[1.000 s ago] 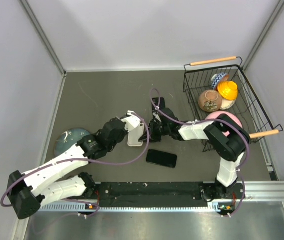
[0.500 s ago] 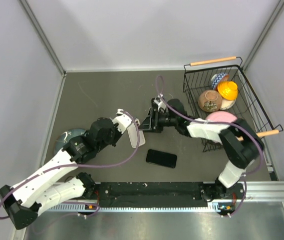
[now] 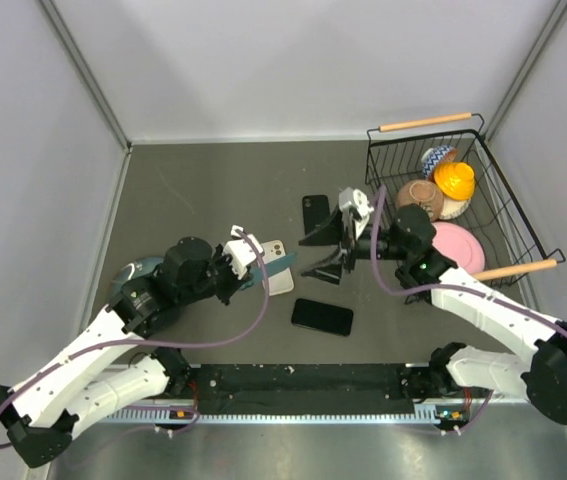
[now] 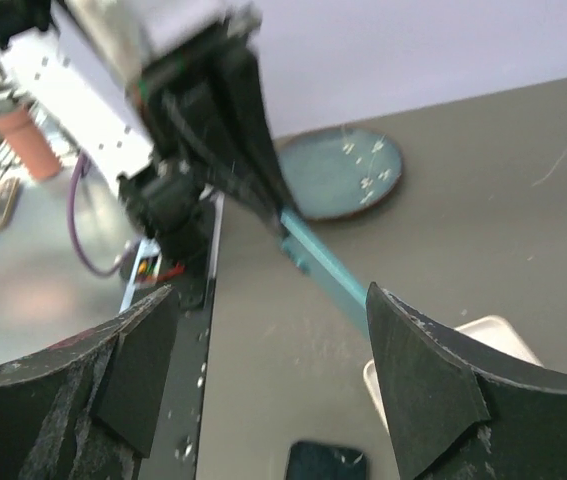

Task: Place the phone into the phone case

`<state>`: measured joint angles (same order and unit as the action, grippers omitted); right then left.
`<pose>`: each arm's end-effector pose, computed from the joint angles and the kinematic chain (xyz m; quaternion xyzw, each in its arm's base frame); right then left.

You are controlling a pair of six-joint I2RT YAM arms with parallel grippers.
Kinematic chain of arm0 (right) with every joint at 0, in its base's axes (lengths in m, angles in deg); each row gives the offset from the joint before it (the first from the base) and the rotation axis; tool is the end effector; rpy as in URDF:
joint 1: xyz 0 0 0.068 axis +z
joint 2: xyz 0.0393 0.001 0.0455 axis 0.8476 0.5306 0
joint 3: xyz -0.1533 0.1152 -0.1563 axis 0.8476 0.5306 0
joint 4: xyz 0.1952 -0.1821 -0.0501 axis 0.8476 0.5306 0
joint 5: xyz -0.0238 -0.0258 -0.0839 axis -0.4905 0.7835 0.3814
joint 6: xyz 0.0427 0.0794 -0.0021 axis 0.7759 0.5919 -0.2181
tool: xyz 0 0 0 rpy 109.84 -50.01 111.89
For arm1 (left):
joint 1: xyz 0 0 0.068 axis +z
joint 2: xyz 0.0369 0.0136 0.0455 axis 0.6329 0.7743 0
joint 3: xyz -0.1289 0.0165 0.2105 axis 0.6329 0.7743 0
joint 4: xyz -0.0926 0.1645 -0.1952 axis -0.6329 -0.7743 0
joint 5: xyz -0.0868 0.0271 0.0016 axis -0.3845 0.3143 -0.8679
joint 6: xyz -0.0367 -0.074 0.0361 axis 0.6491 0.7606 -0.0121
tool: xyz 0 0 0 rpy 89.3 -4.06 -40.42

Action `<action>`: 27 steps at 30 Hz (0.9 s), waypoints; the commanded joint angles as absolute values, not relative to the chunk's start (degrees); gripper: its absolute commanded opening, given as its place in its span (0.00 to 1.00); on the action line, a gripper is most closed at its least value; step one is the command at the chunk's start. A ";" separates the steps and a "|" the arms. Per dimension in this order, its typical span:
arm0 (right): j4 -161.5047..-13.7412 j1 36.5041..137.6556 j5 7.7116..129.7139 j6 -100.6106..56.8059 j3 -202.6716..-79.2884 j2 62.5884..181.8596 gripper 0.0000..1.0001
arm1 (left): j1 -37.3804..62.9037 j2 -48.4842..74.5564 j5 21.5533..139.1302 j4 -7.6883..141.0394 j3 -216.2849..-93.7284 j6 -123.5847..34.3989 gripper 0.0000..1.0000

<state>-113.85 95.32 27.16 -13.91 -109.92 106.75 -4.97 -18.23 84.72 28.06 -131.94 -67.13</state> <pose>0.2081 0.2357 0.3044 -0.4206 0.5449 0.5473 0.4760 0.1613 -0.1648 0.2801 0.4187 0.7654 -0.1680 0.4591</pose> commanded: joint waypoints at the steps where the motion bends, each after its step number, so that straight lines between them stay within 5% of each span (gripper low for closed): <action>1: -126.83 95.22 21.75 -18.80 -101.40 100.58 0.76 | -4.68 -21.59 79.29 32.58 -136.27 -68.21 0.00; 10: -137.86 91.88 27.14 -12.82 -92.33 97.65 0.79 | -4.68 -25.46 74.54 33.37 -138.56 -66.19 0.00; 27: -173.46 87.57 24.68 8.01 -92.77 115.23 0.76 | -4.68 -26.51 66.45 33.81 -144.27 -64.79 0.00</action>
